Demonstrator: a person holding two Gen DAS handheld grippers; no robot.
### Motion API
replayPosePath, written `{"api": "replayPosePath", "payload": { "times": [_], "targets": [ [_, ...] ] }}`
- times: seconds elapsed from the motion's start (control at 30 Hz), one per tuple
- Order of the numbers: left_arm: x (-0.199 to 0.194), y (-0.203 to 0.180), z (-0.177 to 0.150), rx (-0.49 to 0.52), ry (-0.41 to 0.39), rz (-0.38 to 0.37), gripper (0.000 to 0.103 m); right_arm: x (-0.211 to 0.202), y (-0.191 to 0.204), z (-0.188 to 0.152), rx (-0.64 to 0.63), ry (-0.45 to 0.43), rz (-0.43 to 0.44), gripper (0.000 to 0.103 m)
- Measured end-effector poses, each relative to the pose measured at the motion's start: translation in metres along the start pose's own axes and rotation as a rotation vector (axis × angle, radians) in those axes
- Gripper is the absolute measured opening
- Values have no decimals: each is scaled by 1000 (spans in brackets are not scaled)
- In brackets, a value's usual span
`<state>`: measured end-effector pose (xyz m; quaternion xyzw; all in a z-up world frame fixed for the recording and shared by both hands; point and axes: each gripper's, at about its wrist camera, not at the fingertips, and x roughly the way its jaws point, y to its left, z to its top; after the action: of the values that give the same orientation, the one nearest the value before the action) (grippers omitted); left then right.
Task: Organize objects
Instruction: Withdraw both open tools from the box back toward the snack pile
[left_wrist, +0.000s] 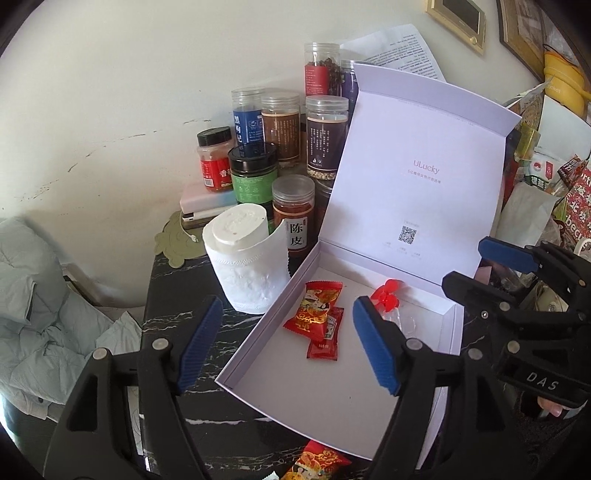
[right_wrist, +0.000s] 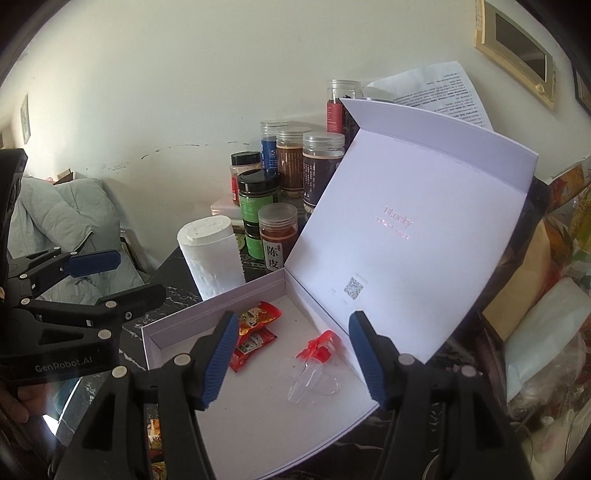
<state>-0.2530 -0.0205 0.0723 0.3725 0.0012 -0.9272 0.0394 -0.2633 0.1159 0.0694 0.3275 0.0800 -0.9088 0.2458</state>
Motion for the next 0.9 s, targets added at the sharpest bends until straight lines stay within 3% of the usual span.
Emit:
{"api": "replayPosePath", "payload": {
  "times": [0.13,0.9],
  "targets": [
    [-24,3,-9,-10,-28,13,78,-19,8,-6,-2,-4,0,66],
    [-109,7,-72,-49,-50,24,81,-107,42,-61,-1,-23,-53,68]
  ]
}}
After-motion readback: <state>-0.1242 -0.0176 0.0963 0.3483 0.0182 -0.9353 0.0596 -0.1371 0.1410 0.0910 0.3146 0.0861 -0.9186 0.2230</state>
